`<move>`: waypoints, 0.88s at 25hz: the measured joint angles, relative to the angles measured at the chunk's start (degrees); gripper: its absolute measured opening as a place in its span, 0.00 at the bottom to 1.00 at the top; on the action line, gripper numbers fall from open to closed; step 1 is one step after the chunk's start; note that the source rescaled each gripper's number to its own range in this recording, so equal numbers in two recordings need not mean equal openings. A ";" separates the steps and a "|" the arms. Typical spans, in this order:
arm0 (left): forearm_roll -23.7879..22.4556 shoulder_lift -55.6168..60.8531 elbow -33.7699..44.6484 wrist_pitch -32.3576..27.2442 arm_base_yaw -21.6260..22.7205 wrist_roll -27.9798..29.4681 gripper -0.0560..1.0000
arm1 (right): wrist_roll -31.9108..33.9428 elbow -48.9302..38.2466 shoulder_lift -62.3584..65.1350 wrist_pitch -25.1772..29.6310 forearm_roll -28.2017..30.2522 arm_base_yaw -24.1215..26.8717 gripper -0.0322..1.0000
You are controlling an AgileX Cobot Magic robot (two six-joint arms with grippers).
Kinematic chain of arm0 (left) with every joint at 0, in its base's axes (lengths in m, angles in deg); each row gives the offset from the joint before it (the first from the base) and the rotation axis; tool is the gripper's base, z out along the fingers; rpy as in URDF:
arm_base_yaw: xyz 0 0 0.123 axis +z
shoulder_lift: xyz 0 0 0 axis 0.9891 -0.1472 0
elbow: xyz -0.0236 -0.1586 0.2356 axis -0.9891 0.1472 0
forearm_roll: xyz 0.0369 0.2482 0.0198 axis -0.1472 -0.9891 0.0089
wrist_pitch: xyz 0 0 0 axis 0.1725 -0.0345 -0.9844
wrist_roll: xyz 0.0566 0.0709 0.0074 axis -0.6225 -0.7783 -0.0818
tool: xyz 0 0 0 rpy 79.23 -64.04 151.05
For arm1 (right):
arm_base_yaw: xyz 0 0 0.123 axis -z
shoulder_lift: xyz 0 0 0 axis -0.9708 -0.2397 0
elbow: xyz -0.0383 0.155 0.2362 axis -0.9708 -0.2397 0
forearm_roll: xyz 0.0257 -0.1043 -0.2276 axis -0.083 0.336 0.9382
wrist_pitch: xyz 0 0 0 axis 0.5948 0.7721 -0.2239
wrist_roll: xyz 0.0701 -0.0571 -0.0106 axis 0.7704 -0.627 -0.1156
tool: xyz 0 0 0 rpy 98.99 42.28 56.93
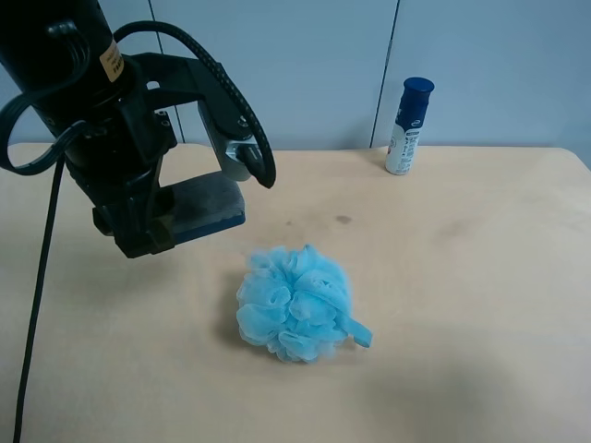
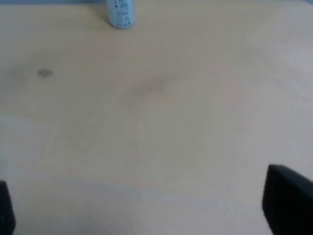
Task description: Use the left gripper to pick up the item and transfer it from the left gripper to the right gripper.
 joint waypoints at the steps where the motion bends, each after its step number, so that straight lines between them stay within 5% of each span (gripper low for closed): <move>1: 0.00 0.00 0.00 0.25 0.00 -0.30 0.05 | 0.00 0.00 0.00 0.00 0.00 0.00 1.00; 8: 0.00 0.00 0.00 2.04 0.00 -1.61 0.05 | 1.23 0.92 -1.75 -0.30 -3.04 0.00 1.00; 14: 0.00 0.00 0.00 3.22 0.00 -2.24 0.05 | 2.19 6.68 -18.91 -6.57 -10.75 0.00 1.00; 18: 0.00 0.00 0.00 3.33 0.00 -2.63 0.05 | -4.97 9.14 -32.88 -12.03 -19.58 0.00 1.00; 22: 0.00 0.00 0.00 3.33 0.00 -2.87 0.05 | -18.94 9.69 -45.81 -16.93 -35.11 0.00 1.00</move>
